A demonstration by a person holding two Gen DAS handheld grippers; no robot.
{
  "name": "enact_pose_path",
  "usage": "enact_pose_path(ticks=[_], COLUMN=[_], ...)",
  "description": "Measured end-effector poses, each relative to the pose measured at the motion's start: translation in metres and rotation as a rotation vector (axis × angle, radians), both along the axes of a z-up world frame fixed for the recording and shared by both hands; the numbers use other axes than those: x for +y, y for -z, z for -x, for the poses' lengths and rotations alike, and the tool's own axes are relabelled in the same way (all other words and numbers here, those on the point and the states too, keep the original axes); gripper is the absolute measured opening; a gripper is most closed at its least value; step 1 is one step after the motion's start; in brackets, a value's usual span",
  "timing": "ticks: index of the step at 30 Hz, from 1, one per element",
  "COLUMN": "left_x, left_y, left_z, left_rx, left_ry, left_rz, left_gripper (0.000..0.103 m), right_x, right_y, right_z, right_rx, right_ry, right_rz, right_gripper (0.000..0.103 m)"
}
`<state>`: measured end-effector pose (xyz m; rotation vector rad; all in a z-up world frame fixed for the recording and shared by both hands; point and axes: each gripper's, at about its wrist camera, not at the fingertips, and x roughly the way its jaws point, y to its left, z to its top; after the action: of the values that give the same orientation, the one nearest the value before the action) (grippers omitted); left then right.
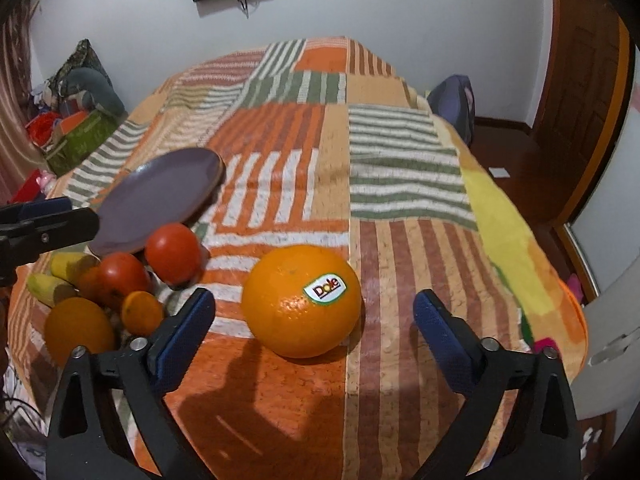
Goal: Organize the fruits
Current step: 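Close the right tool on the Dole-sticker orange while the left tool reaches a red tomato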
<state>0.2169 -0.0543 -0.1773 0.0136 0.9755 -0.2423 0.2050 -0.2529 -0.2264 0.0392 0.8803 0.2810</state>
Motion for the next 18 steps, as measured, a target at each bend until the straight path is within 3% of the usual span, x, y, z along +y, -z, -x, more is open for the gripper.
enact_pose_path(ticks=[12,18], left_x=[-0.028,-0.032], left_y=[0.033,0.04], left_z=[-0.022,-0.028], left_rx=[0.13,0.161], left_ry=[0.107,0.098], left_rz=[0.02,0.02], left_gripper=[0.053,0.05], right_x=[0.008,0.002], right_y=[0.022,0.022], right_z=[-0.012,-0.012], right_rx=[0.068,0.068], right_ry=[-0.073,-0.079], right_rz=[-0.039,-0.076], right_gripper=[0.069,0.068])
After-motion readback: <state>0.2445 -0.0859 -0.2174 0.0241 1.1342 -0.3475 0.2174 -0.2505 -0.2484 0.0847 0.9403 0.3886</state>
